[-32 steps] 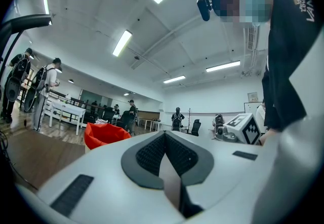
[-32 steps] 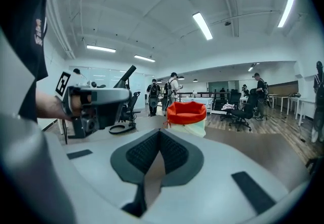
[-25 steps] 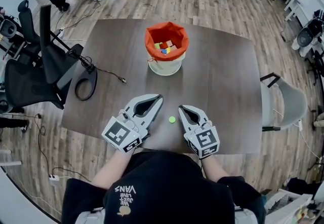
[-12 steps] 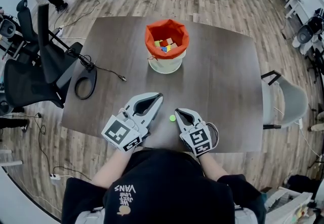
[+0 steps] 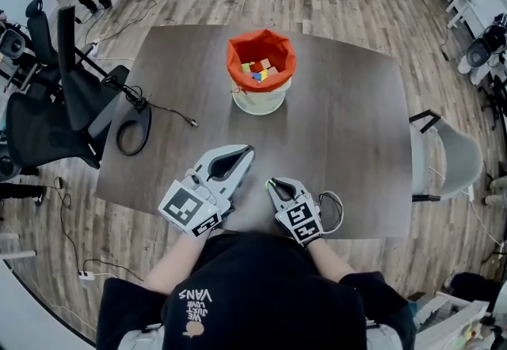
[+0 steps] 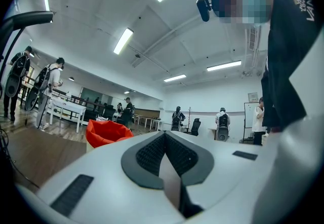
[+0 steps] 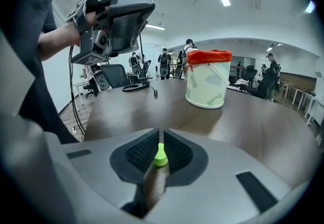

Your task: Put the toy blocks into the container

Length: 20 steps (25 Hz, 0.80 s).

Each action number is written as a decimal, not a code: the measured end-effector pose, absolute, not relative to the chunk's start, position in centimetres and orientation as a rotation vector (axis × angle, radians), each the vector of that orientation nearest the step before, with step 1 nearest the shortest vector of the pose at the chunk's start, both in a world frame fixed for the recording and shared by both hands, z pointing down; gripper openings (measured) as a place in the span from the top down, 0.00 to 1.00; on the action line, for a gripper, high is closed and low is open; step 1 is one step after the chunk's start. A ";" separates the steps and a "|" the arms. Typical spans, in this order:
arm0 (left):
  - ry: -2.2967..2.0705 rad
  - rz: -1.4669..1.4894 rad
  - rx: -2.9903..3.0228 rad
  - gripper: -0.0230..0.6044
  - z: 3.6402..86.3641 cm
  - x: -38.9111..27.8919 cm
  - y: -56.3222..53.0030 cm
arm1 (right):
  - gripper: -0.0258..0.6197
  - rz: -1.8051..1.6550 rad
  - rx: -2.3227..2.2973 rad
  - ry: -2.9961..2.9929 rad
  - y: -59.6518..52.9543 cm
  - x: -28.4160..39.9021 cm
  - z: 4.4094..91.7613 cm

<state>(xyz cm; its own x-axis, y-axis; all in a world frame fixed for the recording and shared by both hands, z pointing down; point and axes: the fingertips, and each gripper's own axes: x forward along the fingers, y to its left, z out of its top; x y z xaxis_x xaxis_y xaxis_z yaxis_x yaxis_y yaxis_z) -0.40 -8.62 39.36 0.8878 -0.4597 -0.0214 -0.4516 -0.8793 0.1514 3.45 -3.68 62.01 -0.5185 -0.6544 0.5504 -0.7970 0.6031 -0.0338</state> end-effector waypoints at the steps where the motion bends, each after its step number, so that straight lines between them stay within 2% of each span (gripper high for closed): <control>1: -0.708 -0.084 2.912 0.95 39.4 -0.4 -8.6 | 0.93 0.385 1.146 -2.338 -3.7 3.4 62.1; 3: -0.708 -0.083 2.909 0.95 39.5 -0.4 -8.6 | 0.91 0.387 1.150 -2.342 -3.7 3.4 62.2; 5: -0.710 -0.082 2.909 0.95 39.5 -0.3 -8.7 | 0.71 0.401 1.142 -2.335 -3.7 3.3 62.6; 6: -0.711 -0.082 2.908 0.95 39.5 -0.3 -8.7 | 0.69 0.406 1.130 -2.326 -3.7 3.2 62.9; 14: -0.717 -0.082 2.904 0.95 39.6 -0.3 -8.6 | 0.64 0.463 1.059 -2.255 -3.2 3.1 65.7; 20: -0.724 -0.078 2.905 0.95 39.5 -0.3 -8.7 | 0.64 0.469 1.032 -2.224 -3.5 3.1 66.6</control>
<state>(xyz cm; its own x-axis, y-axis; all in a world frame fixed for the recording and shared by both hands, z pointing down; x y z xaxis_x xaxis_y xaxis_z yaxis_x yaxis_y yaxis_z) -0.34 -8.65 39.49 0.8825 -0.4702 -0.0151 -0.4625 -0.8731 0.1541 3.06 -3.50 66.58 -0.4916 -0.5496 0.6754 -0.7757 0.6290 -0.0527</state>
